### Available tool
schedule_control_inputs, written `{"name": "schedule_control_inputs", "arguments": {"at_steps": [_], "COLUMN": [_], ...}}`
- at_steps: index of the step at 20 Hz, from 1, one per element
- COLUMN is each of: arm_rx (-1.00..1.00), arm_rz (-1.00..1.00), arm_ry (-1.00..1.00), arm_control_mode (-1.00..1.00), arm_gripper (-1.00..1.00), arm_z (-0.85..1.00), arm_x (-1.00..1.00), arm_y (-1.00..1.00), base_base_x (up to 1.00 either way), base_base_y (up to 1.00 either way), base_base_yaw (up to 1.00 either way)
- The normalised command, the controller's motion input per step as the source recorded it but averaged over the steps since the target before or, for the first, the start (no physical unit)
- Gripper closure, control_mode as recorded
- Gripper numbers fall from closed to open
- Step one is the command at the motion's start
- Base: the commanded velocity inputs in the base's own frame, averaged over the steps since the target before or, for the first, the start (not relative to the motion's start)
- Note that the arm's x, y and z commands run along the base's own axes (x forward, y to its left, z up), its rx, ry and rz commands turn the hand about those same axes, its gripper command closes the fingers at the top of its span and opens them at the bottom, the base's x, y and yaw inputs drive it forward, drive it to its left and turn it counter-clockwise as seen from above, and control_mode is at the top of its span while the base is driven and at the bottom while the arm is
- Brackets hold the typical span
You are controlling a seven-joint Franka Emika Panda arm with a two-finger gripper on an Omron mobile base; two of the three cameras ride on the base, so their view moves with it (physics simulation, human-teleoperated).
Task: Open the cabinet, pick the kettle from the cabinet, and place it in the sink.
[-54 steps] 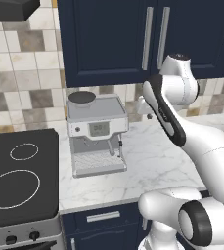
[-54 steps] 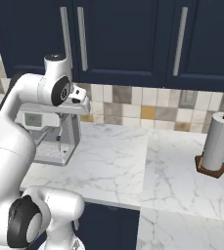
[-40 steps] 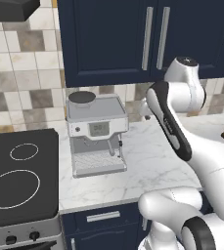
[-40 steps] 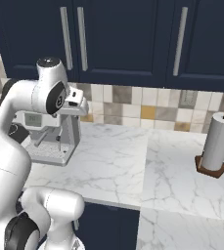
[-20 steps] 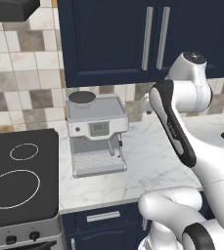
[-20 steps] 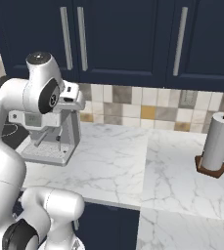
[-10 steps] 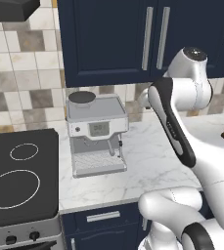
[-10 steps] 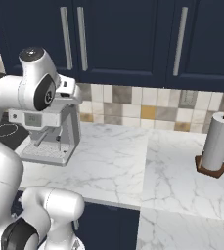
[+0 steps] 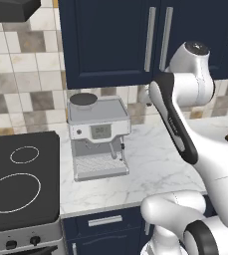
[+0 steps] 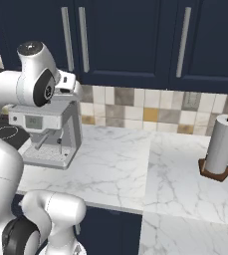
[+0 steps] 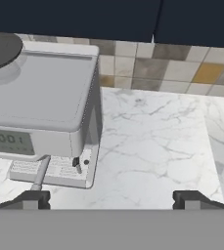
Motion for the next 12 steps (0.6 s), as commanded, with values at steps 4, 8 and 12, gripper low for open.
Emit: {"name": "schedule_control_inputs", "arguments": {"at_steps": [4,8,12], "arm_rx": [-0.01,-0.03,-0.04], "arm_rz": [0.00,0.00,0.00], "arm_ry": [0.00,0.00,0.00], "arm_control_mode": [-1.00,-1.00,-1.00], "arm_gripper": [-1.00,-1.00,-1.00], "arm_z": [0.17,0.14,0.12], "arm_x": [0.13,0.15,0.16], "arm_y": [0.08,0.08,0.08], "base_base_x": [0.00,0.00,0.00], "base_base_y": [0.00,0.00,0.00], "base_base_yaw": [0.00,0.00,0.00]}}
